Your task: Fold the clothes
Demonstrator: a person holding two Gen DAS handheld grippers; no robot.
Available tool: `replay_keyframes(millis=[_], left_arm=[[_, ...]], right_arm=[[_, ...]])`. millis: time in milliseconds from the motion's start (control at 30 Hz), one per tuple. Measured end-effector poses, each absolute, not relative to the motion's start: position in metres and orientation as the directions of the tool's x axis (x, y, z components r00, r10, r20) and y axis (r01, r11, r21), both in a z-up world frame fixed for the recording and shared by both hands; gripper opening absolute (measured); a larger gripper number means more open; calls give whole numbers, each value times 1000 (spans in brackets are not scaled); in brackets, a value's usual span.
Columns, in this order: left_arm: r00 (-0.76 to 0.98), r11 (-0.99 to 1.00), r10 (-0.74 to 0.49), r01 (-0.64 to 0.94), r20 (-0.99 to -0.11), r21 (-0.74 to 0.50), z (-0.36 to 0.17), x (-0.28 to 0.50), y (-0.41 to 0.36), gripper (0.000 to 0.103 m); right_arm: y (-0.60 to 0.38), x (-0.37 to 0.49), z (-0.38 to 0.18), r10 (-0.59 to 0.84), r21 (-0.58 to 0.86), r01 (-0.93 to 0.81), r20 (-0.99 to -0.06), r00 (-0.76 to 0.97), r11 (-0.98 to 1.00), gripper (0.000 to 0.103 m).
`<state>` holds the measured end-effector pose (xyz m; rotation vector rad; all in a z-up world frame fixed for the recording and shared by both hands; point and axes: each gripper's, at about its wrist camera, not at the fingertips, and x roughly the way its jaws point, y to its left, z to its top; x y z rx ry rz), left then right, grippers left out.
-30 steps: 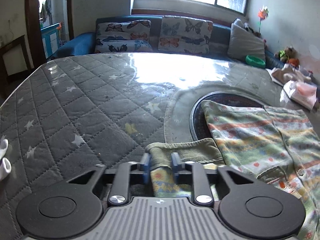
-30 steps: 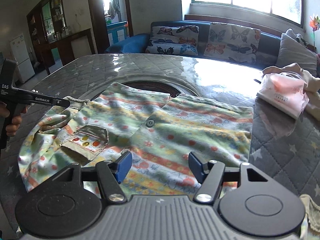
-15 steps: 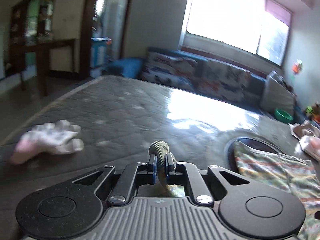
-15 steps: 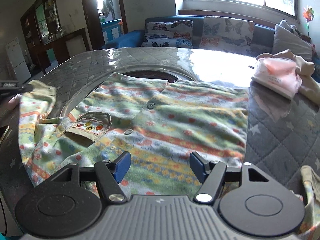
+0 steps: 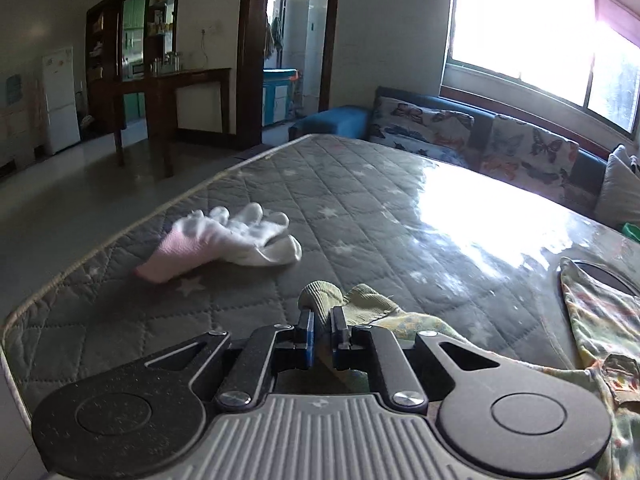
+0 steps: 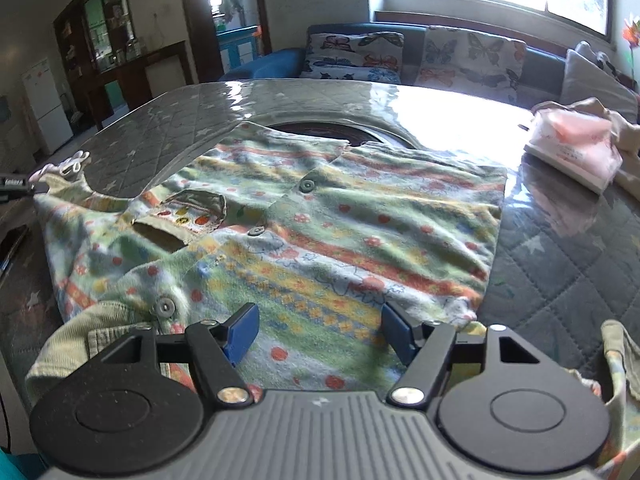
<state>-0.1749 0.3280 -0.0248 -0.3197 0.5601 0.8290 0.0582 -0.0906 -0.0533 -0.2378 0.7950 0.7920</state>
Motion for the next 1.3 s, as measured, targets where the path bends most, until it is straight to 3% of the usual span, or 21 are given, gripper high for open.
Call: replay_keyframes(millis=[100,200,400,567,667,1000,1300], left_arm=[[519,642,599,-766,-610,-21,-27,-173,331,15],[499,625,601,-780,-624,-22,-25,-176,336,30],[553,692,590,-722,-588,15,-2,-169,324,24],[619,816,442,-578,-649,4,-9,-135,313,24],[595,824,434,-565,-676,31,-23,-118,314,24],[525,778,514,-618,-678,111,-40,-101,329,24],[480,740,573,-652,-664,168,-40,-95,331,25]], right_arm=[[-87,55,-53,546,81,-722,-714,439,687,70],[-86,52,-52,553,75,-735,-710,435,674,70],[-86,49,-46,563,66,-746,-700,439,663,70],[-83,48,-46,567,66,-748,-698,439,661,70],[-82,47,-47,567,69,-748,-699,436,660,70],[-71,38,-36,595,42,-784,-677,433,619,70],[-25,3,-42,658,17,-907,-694,292,421,70]])
